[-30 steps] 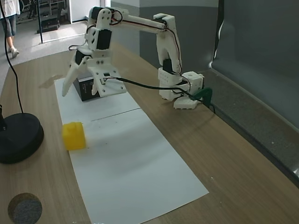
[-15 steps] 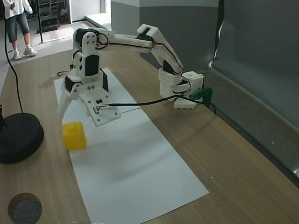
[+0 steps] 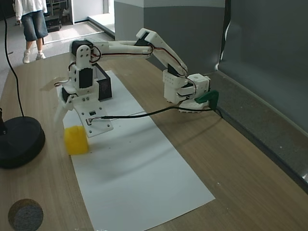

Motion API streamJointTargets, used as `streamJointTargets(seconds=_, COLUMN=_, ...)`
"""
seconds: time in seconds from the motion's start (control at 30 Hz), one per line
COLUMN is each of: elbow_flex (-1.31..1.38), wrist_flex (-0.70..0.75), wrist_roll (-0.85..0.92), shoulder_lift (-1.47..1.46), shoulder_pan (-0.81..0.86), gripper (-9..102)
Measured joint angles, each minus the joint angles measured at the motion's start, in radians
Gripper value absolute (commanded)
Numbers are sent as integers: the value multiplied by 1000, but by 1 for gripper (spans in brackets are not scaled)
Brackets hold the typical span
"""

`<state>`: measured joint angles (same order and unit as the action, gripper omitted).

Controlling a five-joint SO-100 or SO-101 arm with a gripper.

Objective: Grab a yellow square and put it in the box.

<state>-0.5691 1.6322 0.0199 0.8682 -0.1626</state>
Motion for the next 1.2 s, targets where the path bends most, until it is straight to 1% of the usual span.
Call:
streamJointTargets(seconds=0.17, elbow_flex=0, wrist_flex=2, wrist_roll=0, shoulder_lift=-8, shoulder_pan=0, gripper=34)
streamJointTargets(seconds=0.5, elbow_flex=5, wrist_flex=-11, wrist_roll=-8, shoulder_lift=-112, shoulder_pan=0, gripper=33)
streamJointTargets(seconds=0.57, elbow_flex=12, wrist_flex=-17, wrist_roll=-8, shoulder_lift=-115, shoulder_pan=0, gripper=29)
streamJointTargets(seconds=0.67, elbow_flex=15, wrist_flex=-32, wrist_roll=-8, shoulder_lift=-115, shoulder_pan=5, gripper=11)
streamJointTargets(seconds=0.7, elbow_flex=20, wrist_flex=-32, wrist_roll=-8, shoulder_lift=-115, shoulder_pan=5, gripper=7)
streamJointTargets(seconds=0.73, elbow_flex=23, wrist_flex=-34, wrist_roll=-8, shoulder_lift=-115, shoulder_pan=5, gripper=5)
streamJointTargets(seconds=0.93, elbow_flex=29, wrist_flex=-34, wrist_roll=-8, shoulder_lift=-115, shoulder_pan=11, gripper=5)
streamJointTargets(seconds=1.0, elbow_flex=66, wrist_flex=-9, wrist_roll=-6, shoulder_lift=-118, shoulder_pan=26, gripper=5)
streamJointTargets(seconds=1.07, elbow_flex=132, wrist_flex=18, wrist_roll=-6, shoulder_lift=-118, shoulder_pan=66, gripper=5)
streamJointTargets(seconds=1.2, elbow_flex=330, wrist_flex=83, wrist_roll=-2, shoulder_lift=-101, shoulder_pan=201, gripper=5)
